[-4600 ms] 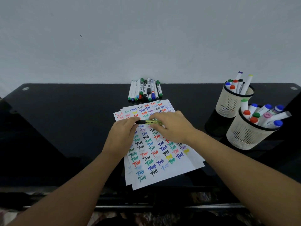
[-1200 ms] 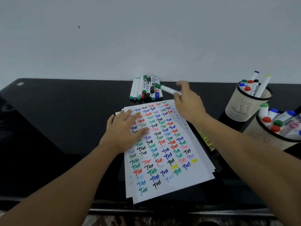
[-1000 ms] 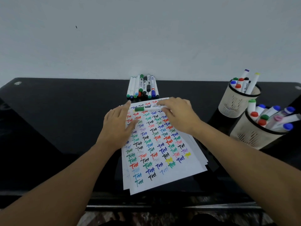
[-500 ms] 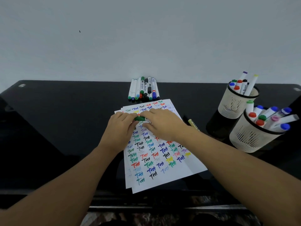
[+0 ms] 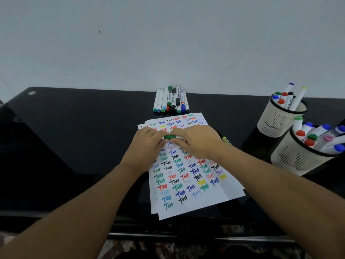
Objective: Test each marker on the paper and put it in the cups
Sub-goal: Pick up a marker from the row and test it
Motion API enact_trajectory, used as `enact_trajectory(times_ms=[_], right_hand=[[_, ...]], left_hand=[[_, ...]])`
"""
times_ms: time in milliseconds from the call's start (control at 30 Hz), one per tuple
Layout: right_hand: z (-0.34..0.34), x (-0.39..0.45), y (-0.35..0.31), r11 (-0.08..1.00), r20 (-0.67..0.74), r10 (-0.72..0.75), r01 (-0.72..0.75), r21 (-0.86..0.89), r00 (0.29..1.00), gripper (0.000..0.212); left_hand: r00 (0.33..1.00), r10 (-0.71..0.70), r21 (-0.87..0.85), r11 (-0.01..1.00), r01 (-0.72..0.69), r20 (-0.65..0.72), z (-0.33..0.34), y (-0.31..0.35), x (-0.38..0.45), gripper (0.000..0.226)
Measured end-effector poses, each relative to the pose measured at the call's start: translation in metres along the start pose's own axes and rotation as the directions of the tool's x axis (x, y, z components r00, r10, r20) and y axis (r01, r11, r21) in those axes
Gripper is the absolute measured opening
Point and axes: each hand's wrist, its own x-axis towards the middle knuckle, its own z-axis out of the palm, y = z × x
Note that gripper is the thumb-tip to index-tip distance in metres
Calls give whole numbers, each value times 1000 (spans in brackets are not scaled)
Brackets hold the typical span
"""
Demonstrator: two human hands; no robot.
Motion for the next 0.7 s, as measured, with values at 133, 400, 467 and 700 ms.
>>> enact_trajectory(times_ms=[133, 400, 467, 700], right_hand=[[-2, -12, 2, 942, -4, 128, -121, 314, 992, 37], [5, -41, 26, 382, 49, 444, -239, 893, 895, 37], [10, -47, 29, 399, 38, 437, -231, 888, 899, 44], [23, -60, 20, 326, -120, 559, -85, 941, 821, 5]], left_hand=[[998, -63, 5, 998, 63, -4, 0, -2, 2, 29], [990, -136, -41, 990, 137, 27, -1, -3, 0, 31], [980, -186, -80, 978, 191, 66, -2, -1, 0, 40], [865, -274, -51, 945, 324, 420, -19, 23, 12, 75]])
